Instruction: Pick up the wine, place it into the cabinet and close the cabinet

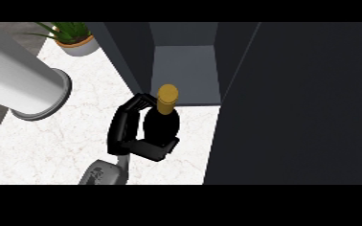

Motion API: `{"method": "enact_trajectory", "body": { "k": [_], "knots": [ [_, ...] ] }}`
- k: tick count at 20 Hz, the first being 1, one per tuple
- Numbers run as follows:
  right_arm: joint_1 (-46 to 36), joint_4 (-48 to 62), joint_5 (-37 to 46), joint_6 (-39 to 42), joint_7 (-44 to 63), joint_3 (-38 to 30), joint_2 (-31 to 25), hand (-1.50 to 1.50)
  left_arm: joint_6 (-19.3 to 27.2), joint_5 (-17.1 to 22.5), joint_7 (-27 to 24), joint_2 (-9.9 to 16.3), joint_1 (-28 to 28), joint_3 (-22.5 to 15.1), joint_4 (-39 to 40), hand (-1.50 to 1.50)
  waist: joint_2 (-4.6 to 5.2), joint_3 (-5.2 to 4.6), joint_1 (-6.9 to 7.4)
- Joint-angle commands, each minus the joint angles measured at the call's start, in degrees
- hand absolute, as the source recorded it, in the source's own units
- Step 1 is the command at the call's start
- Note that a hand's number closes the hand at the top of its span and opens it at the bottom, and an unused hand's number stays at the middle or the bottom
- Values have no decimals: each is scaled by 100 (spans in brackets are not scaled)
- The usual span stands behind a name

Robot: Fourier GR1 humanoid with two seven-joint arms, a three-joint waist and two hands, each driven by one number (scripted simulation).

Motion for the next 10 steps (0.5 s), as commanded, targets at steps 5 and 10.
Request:
{"method": "enact_trajectory", "body": {
  "k": [5, 10],
  "knots": [
    [635, -1440, -170, 99, 329, -167, -307, -150, 382, -96, 139, -10, -1051, 152, 810, 150, 4, 1, -36],
    [402, -1154, -76, 54, 290, -10, -108, -150, 216, 287, -97, -11, -1640, 288, 1799, 150, 25, -4, -19]
  ]
}}
